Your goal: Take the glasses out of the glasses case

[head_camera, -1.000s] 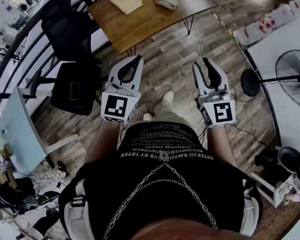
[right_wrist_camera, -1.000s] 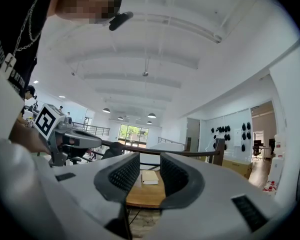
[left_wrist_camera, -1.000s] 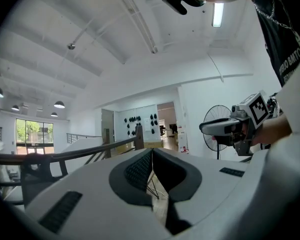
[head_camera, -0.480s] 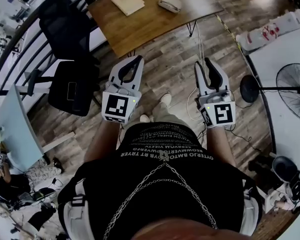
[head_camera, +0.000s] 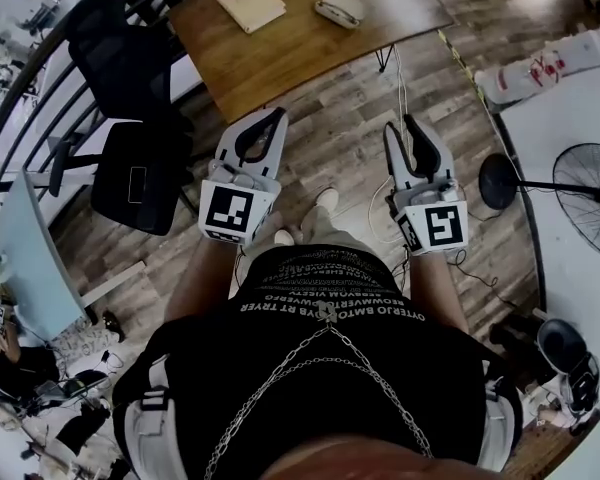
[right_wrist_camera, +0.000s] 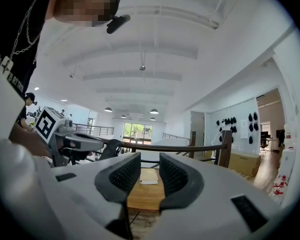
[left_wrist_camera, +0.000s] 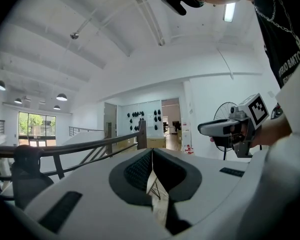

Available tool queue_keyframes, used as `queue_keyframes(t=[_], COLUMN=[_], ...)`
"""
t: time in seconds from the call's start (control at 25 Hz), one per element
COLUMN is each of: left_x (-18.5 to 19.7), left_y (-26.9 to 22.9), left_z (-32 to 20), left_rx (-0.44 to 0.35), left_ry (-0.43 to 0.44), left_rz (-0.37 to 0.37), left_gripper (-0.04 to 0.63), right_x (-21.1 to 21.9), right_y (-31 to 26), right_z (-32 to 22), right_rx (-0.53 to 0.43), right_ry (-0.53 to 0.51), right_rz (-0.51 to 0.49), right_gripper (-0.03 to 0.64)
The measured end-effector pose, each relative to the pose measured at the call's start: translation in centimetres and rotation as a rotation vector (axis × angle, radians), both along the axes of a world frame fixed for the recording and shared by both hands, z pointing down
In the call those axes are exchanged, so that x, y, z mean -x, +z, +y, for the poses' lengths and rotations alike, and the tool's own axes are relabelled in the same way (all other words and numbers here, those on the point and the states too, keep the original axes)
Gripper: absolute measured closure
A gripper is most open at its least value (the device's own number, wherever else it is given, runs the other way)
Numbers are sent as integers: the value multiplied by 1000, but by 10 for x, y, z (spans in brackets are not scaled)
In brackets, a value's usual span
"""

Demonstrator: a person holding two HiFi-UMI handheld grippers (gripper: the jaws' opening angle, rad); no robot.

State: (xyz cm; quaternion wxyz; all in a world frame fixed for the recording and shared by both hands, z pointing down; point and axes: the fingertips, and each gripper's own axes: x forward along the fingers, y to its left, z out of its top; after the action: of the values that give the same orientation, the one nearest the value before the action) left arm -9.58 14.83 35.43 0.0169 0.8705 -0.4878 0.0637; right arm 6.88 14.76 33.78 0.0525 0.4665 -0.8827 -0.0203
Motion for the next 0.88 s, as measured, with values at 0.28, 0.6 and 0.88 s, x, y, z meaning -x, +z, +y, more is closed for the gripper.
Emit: queue_keyframes(t=[0.28,0.6,0.88], left_x=[-26,-55,-71], left_y=[-4,-3,-11], left_z=[-34,-69,-100], left_rx=[3,21,12], left_ry=[43,59,26], left_rz=[1,-28,-24], left_gripper=[566,566,566], right_x=[-23,-54,-72], right_y=[-2,-5,-14], right_z=[-28,-57,-91], right_rx=[-5,-4,-22], right_ry=[21,31,-2], right_rz=[-7,-27,-39], right_gripper=[514,512,512])
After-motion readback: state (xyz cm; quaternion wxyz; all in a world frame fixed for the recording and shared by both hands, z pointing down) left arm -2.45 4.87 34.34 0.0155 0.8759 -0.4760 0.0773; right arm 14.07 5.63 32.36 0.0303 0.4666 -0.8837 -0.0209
